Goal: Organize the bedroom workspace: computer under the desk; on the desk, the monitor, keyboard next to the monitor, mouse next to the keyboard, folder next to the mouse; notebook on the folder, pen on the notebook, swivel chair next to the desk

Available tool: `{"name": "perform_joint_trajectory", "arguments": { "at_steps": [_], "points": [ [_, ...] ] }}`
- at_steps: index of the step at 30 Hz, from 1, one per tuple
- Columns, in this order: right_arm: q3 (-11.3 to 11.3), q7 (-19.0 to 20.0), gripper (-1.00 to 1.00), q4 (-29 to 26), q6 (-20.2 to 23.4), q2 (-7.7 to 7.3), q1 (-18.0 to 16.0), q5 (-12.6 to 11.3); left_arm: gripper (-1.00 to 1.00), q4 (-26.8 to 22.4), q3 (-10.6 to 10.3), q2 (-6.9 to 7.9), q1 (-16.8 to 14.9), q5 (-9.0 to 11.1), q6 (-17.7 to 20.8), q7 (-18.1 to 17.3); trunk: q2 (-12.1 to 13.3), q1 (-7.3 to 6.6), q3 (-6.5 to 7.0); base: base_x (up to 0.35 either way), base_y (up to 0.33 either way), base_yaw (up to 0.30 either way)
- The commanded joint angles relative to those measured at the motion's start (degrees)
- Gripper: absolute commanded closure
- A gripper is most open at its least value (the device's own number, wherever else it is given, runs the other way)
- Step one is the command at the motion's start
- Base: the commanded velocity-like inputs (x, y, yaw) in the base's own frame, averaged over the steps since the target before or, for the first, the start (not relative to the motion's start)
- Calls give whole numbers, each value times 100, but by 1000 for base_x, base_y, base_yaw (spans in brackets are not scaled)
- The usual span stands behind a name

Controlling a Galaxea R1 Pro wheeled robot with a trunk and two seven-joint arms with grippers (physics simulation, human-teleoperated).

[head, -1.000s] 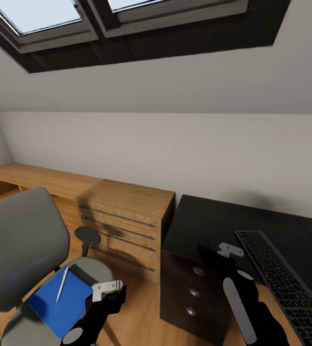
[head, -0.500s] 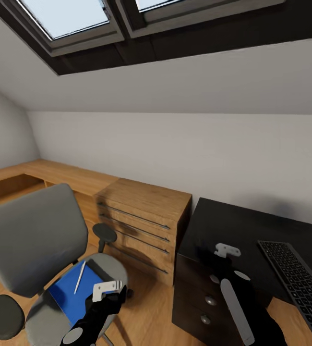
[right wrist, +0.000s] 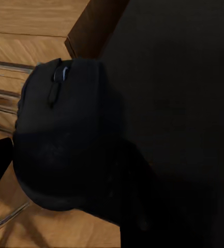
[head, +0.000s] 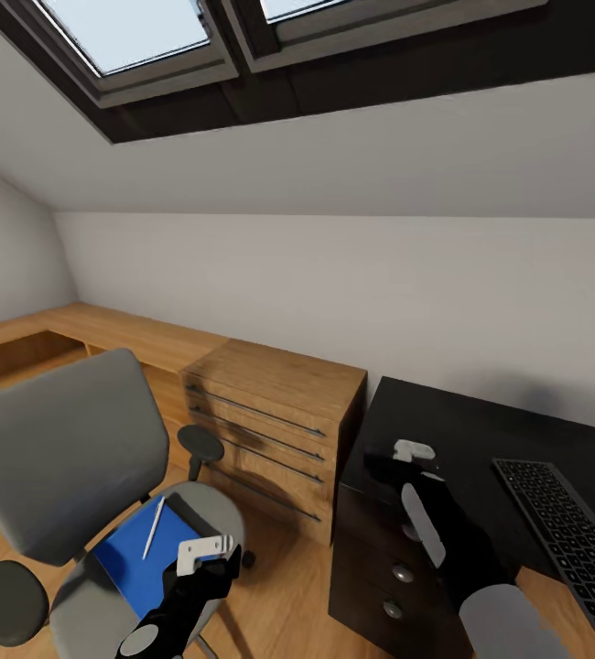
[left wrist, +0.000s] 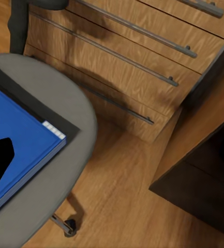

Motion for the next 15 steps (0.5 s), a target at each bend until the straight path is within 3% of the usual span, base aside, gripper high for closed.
{"name": "perform_joint_trajectory", "arguments": {
  "at_steps": [1, 4, 8, 12, 15],
  "points": [
    [13, -56, 100, 707, -307, -3, -457, -51, -100, -11, -6, 1, -1, 56, 18, 48, -4, 0, -6, 23, 0, 0],
    [33, -56, 100, 1264, -550, 8, -706, -47, -100, -10, -8, -3, -1, 54, 5, 48, -4, 0, -6, 140, 0, 0],
    [46, -52, 100, 1412, -600, 12, -755, -47, -100, -10, -9, -5, -1, 53, 1, 48, -4, 0, -6, 241, 0, 0],
    [43, -58, 100, 1490, -595, 19, -769, -48, -100, -10, -7, 0, -1, 53, 4, 48, -4, 0, -6, 80, 0, 0],
    [48, -65, 100, 2060, -612, 25, -775, -41, -100, -10, -7, 3, -1, 60, 8, 48, -4, 0, -6, 12, 0, 0]
  ]
}}
